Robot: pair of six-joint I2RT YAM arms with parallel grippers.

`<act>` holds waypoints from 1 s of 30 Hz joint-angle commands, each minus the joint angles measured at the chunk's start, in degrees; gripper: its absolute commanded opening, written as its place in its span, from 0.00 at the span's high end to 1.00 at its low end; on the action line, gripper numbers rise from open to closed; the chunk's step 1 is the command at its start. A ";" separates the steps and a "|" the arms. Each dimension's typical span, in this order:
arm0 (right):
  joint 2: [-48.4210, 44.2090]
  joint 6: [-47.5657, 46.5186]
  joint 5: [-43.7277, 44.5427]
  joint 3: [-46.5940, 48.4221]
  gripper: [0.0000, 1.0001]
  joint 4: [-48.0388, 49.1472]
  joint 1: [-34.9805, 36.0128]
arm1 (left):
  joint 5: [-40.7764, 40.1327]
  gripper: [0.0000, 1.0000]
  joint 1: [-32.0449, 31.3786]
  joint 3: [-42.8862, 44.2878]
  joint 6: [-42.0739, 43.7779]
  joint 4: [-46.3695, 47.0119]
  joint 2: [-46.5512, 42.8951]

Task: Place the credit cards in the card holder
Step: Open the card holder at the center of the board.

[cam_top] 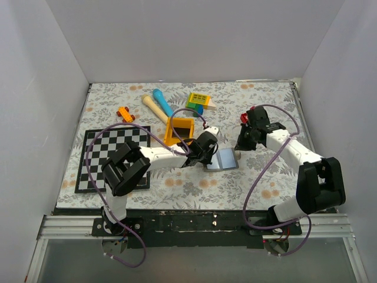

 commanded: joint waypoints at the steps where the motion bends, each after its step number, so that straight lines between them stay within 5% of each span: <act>1: -3.25 -0.64 -3.36 -0.13 0.99 2.16 0.11 | -1.17 1.00 -0.06 2.87 0.69 -2.33 -6.12; 18: -1.06 -1.25 -10.39 -1.19 0.99 5.50 0.19 | -0.38 0.99 -0.06 5.15 1.22 -3.47 -9.02; 30: 4.04 -0.02 -16.46 -3.03 0.99 9.72 1.33 | -0.56 0.81 7.14 2.61 -1.33 -6.80 -21.24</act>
